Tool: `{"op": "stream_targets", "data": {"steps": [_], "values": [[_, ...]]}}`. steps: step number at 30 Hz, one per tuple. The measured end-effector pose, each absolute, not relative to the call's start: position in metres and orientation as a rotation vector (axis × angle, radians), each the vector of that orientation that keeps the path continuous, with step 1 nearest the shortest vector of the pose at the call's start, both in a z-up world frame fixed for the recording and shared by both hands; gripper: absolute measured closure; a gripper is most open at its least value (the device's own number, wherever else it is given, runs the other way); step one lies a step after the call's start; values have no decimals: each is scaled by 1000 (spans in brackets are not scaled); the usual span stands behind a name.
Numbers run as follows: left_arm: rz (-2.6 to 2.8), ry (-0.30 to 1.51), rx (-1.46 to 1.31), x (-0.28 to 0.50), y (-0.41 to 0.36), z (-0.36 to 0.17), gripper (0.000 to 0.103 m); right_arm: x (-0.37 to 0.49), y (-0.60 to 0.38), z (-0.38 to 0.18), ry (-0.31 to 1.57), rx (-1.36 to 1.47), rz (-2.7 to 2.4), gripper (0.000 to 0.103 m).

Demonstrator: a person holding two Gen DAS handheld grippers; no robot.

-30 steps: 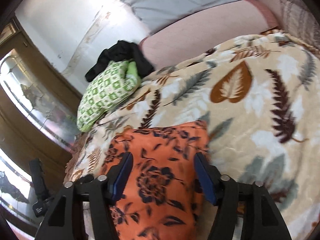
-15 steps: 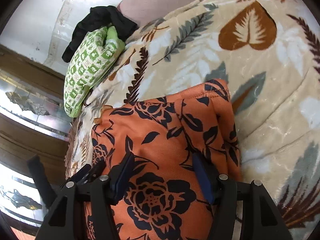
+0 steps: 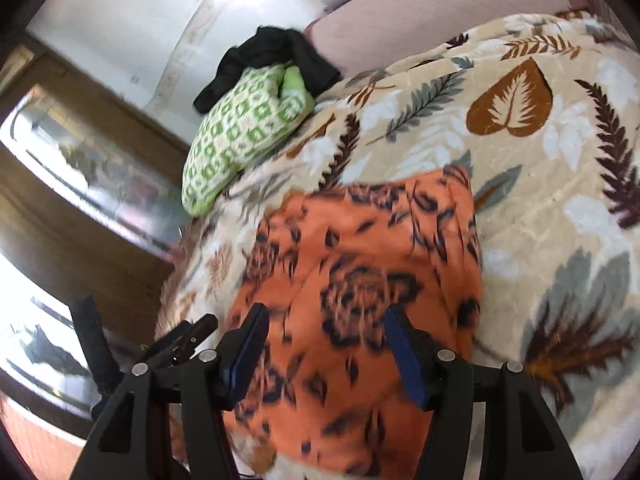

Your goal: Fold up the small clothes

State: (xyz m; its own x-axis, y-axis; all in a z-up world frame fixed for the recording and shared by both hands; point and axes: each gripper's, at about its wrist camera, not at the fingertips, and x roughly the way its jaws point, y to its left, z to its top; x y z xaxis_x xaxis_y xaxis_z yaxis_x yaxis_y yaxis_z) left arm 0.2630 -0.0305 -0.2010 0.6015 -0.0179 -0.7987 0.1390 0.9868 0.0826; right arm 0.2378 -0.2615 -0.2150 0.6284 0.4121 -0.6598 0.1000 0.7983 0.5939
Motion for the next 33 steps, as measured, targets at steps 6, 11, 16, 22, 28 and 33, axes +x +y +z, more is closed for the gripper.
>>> {"op": "stream_targets", "data": {"steps": [6, 11, 16, 22, 28, 33], "values": [[-58, 898, 317, 252, -43, -223, 21, 199, -251, -229, 937, 628, 190, 45], [-62, 921, 282, 254, -37, -227, 21, 201, -249, -255, 983, 626, 171, 47], [-55, 913, 229, 246, -32, -217, 21, 196, -241, -246, 973, 565, 155, 45], [-30, 855, 167, 222, -25, -187, 22, 169, -242, -225, 928, 574, 131, 45], [-37, 770, 134, 189, -25, -147, 22, 134, -243, -192, 851, 541, 86, 42], [-36, 715, 124, 164, -27, -112, 22, 106, -241, -164, 780, 496, 44, 42]]}}
